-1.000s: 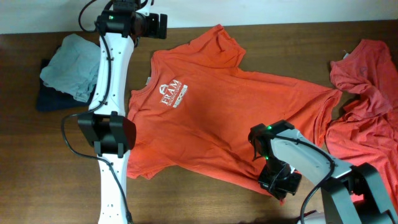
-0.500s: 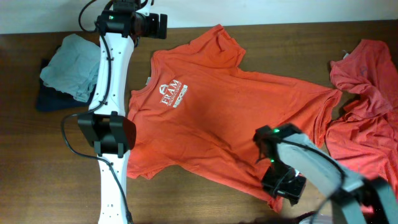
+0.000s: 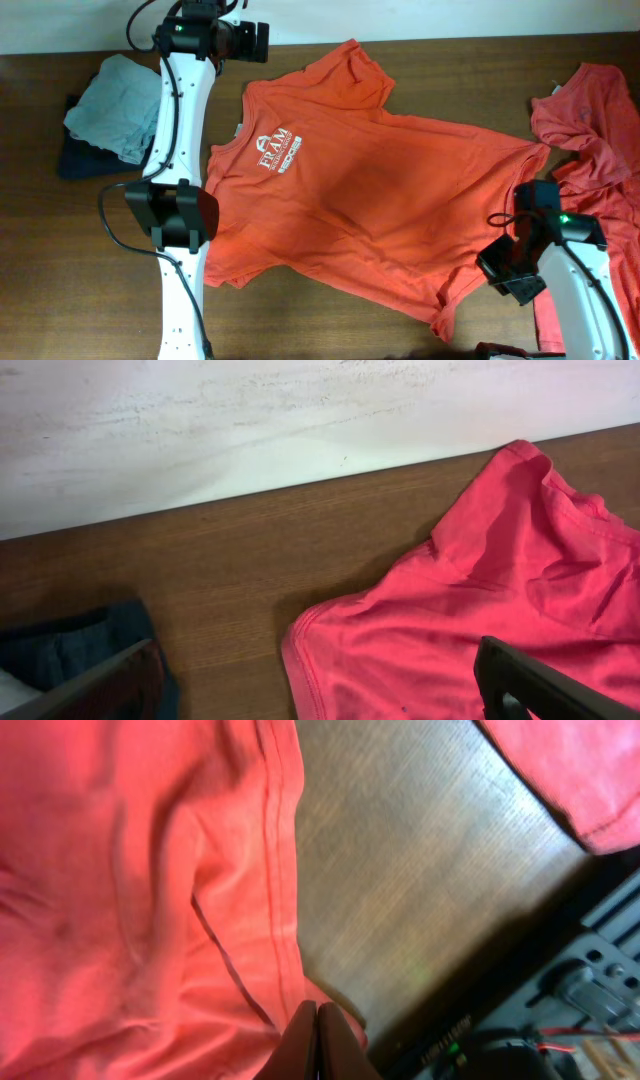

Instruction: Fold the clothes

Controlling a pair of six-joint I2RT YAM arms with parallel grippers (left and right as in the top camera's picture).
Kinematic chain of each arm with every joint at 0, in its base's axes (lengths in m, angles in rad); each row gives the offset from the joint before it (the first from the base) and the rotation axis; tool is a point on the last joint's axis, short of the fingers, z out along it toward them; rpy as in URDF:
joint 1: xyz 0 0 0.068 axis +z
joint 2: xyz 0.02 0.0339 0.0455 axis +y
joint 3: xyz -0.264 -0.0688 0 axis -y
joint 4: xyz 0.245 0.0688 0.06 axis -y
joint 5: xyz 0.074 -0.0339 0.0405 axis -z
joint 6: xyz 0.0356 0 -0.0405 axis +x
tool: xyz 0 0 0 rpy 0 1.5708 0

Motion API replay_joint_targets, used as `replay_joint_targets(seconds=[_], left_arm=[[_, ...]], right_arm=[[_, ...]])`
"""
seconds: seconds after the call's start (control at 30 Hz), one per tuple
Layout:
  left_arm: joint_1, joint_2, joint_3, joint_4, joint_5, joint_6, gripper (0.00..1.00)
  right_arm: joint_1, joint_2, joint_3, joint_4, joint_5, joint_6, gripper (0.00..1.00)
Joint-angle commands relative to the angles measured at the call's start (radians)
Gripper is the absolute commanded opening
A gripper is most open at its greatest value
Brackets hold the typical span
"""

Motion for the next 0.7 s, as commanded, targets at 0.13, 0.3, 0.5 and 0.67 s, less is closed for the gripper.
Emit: replay_joint_targets(seconds=[0.13,0.3,0.5,0.67], left_arm=[[0.004,-0.010,0.003,0.002,0.008,-0.011,0.99],[0.005,-0.010,0.003,0.002,0.008,-0.011,0.99],[0.004,-0.010,0.003,0.002,0.008,-0.011,0.99],[0.004,-0.010,0.003,0.002,0.008,-0.011,0.99]], right_arm=[[-0.044,0.096,0.010,0.066,-0.037,-0.095,0.04],[-0.044,0.182,-0.010,0.168,-0.153,-0.174,0.04],[-0.044,0.247,-0.035,0.233,-0.151,-0.174,0.04],[-0.044,0.259,-0.036,0.248,-0.133,-0.174,0.04]])
